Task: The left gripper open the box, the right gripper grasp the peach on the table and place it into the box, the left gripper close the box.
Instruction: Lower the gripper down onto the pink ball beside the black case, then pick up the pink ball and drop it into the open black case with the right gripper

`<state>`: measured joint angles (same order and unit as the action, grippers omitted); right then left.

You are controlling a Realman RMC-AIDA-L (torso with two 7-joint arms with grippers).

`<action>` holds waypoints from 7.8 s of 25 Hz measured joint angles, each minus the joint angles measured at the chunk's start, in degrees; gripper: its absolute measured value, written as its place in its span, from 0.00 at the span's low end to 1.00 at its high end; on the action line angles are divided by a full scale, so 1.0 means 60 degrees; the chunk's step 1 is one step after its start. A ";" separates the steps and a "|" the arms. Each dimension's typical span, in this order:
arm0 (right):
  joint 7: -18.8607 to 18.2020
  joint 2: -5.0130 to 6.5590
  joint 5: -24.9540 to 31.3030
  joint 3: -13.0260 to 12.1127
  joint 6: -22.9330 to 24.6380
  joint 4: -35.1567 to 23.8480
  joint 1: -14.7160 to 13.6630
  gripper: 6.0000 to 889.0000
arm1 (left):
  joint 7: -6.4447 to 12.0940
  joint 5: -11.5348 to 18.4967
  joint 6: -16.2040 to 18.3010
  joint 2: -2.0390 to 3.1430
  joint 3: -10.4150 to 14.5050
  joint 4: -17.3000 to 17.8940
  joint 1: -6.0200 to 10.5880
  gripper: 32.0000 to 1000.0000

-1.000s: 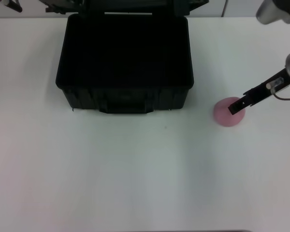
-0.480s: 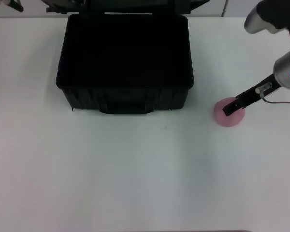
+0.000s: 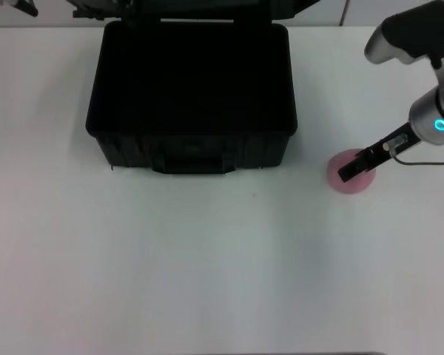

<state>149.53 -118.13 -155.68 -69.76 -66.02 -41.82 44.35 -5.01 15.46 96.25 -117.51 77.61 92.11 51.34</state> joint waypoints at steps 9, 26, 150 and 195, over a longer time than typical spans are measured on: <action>-0.0044 0.0000 -0.0008 -0.0005 0.0351 0.0461 0.0079 0.91 | 0.0000 0.0000 0.0017 0.0000 -0.0001 0.0000 0.0063 0.37; -0.0094 0.0000 -0.0011 -0.0004 0.0526 0.0782 0.0093 0.65 | 0.0000 0.0000 0.0020 -0.0015 0.0000 0.0000 0.0089 0.37; -0.3564 -0.0079 0.4889 -0.2260 0.3770 -0.0334 0.0425 0.04 | 0.0088 -0.0033 0.0028 -0.0005 0.0021 -0.0001 0.0013 0.37; -0.3701 -0.0049 0.5120 -0.2247 0.3411 -0.0108 0.0692 0.94 | 0.0091 -0.0014 0.0025 0.0015 0.0102 -0.0005 -0.0061 0.37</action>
<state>127.33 -118.42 -124.95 -83.24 -45.56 -42.47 48.50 -4.46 15.38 96.41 -117.42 78.23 92.08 50.97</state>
